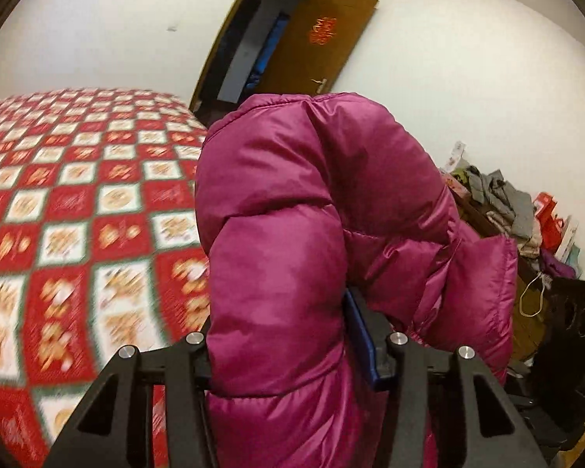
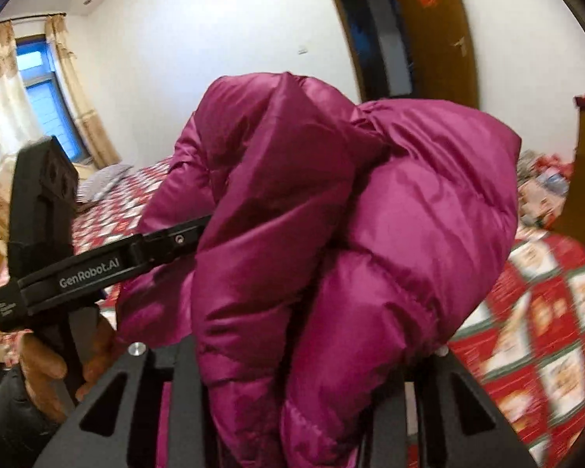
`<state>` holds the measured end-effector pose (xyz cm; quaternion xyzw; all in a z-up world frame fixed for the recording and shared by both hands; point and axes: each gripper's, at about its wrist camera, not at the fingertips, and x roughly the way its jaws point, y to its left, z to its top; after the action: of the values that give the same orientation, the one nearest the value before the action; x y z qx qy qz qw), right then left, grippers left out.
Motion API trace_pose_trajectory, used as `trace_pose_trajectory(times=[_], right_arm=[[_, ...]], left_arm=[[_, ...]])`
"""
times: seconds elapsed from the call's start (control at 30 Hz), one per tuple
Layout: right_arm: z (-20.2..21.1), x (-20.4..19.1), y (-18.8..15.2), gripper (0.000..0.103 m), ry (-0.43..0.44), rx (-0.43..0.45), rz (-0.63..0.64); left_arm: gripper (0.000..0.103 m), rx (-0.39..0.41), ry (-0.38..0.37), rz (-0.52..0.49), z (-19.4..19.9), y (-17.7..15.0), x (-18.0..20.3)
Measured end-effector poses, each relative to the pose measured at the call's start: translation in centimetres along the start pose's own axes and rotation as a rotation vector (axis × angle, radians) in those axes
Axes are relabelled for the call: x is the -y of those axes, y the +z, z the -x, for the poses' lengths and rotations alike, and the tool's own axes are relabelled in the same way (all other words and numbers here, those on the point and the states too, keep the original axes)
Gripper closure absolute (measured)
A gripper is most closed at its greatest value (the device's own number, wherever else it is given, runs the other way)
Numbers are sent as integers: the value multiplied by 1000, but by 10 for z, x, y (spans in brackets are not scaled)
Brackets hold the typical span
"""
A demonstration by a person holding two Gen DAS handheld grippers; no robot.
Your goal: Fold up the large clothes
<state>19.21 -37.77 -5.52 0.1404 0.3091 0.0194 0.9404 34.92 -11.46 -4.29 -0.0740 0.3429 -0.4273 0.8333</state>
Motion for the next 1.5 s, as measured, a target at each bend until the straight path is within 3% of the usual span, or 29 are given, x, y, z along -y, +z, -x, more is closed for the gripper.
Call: trace_pose_trajectory(times=[0.17,0.37,0.47,0.53,0.6,0.7,0.8,0.9,1.0,1.1,1.13,1.3,1.5], right_arm=[[-42,53,7,66,-58,-41,-60],[-105,102,-5,66,-43,-149,-170],[-124,113,-10,66,-52,-164,-193],[-127,120,-13,54,-52,-171,-220],[-120,130,-16,45,-65,-180,-253],[-95,125,-16,43,-81,-153,-270],[-63,115,-14,42,-137,-85,-249],[-29,102,-4,42,-250,21,-208],[-14,91,15,43,-275,98,-179],[-33,75,35,65,-269,76,-124],[-40,72,36,67,-267,62,-106],[-91,82,31,69,-288,-56,-71],[-107,104,3,71,-338,-147,-94]], left_arm=[[52,-74,57,-41,-63,1,9],[52,-213,154,-28,-128,-16,-4],[51,-238,203,-15,-144,-21,-11],[46,-252,232,-9,-151,-23,-13],[33,-254,280,-39,-155,-26,-8],[18,-232,376,-105,-151,-30,2],[17,-208,438,-188,-142,-29,13],[17,-163,530,-296,-128,-31,27],[17,-145,544,-308,-114,-34,33],[17,-149,541,-264,-105,-34,31],[17,-149,547,-260,-106,-34,30],[17,-146,575,-287,-111,-35,32],[17,-147,571,-289,-126,-37,33]])
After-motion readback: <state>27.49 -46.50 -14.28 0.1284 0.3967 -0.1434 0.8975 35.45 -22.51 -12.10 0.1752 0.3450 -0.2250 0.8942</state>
